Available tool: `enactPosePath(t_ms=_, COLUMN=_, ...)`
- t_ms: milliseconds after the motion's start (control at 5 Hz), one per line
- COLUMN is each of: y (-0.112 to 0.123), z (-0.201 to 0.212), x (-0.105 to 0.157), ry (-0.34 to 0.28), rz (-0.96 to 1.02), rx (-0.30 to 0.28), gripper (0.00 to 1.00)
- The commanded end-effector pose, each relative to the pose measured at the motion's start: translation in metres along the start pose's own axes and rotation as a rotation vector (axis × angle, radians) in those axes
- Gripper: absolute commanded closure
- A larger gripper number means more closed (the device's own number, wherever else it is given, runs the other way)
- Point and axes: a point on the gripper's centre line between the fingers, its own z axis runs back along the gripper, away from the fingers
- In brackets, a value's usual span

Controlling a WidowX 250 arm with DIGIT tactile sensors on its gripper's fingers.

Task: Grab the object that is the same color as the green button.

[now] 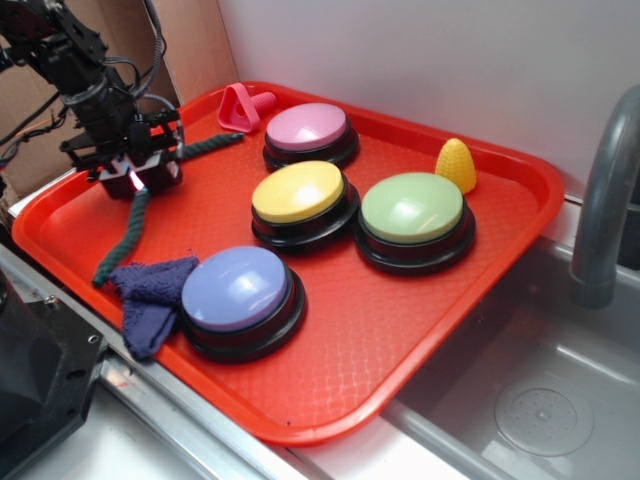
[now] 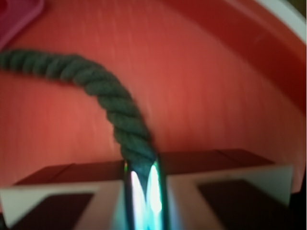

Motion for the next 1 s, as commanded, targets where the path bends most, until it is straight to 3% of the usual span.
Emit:
enactPosePath(t_ms=0, y=-0.019, z=0.107, x=0.001, ry=-0.14, rz=0.06, rx=0.062, gripper=1.0)
enactPosePath(t_ms=200, y=-0.052, z=0.154, x=-0.007, ry=-0.098, rz=0.022, rx=0.049, gripper=1.0)
enactPosePath(t_ms=400, y=-0.09, z=0.199, x=-0.026, ry=-0.09, rz=-0.09, rx=-0.007, gripper=1.0)
enactPosePath(t_ms=600, y=-0.099, z=0.224, x=-0.042, ry=-0.117, rz=-0.156, rx=-0.077, gripper=1.0)
enactPosePath(t_ms=800, y=-0.091, z=0.219, x=-0.037, ry=-0.093, rz=-0.024, rx=-0.015, gripper=1.0)
